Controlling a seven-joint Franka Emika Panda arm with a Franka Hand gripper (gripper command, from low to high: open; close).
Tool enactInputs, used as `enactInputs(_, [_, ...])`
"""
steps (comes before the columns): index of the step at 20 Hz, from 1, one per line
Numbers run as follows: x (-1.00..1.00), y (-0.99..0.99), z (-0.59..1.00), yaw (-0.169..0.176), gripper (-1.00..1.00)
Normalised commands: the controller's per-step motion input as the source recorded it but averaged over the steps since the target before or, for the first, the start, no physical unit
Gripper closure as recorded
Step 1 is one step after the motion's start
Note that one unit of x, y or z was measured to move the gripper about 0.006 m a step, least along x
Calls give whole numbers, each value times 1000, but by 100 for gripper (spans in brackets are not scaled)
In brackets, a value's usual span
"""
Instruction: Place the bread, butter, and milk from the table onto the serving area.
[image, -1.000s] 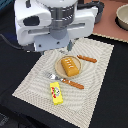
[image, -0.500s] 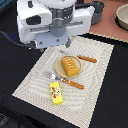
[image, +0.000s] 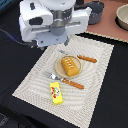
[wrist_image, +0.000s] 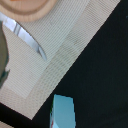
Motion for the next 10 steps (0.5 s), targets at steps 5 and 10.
enactInputs(5, [-753, 478, -242, 26, -100])
enactInputs(10, [-781, 477, -270, 25, -100])
